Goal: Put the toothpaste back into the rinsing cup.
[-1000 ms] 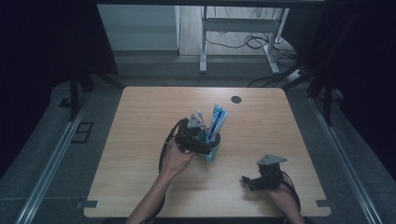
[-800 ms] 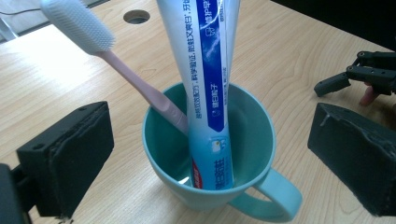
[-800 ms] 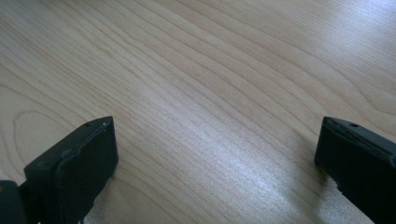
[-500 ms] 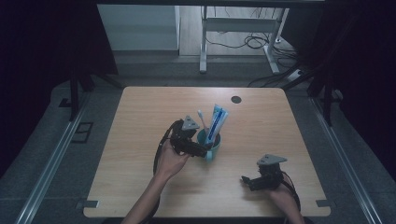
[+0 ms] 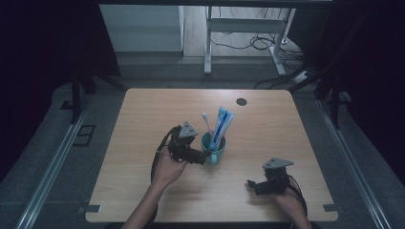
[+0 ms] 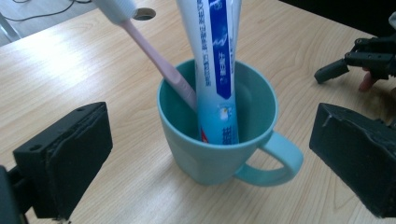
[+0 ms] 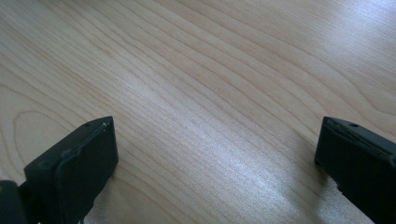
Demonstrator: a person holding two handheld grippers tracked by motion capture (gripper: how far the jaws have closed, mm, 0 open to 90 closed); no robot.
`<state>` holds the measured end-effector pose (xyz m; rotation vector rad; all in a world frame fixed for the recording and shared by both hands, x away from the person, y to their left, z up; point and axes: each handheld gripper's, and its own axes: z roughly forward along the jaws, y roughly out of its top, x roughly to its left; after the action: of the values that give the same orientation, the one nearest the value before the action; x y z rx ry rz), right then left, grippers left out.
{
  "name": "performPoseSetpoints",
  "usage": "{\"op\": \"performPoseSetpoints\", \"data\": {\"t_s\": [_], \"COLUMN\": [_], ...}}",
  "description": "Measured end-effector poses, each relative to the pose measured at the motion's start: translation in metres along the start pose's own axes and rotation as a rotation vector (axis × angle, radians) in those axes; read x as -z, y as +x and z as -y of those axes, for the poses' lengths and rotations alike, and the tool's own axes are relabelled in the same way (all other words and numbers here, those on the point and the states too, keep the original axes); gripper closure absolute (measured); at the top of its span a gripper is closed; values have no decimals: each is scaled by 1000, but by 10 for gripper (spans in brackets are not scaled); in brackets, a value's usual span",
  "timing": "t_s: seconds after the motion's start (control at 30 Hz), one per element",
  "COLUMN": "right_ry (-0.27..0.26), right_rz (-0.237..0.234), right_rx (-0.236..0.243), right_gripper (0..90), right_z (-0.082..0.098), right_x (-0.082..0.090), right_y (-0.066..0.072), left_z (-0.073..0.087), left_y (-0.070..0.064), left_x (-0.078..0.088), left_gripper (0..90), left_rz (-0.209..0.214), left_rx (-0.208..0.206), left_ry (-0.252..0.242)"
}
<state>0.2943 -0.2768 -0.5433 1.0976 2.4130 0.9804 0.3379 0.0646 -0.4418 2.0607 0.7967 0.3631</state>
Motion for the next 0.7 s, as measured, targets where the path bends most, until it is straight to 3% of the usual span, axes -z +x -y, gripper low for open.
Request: {"op": "performPoseSetpoints", "data": {"t_s": [0.7], "right_ry": [-1], "right_rz": [1], "right_rx": [-1], "right_gripper": [0], "right_z": [0], "right_x": [0], "right_y": [0], "left_z": [39], "left_y": [13], "left_x": [15], "left_gripper": [0], "left_rz": [-9], "left_rx": [63], "left_ry": [2]}}
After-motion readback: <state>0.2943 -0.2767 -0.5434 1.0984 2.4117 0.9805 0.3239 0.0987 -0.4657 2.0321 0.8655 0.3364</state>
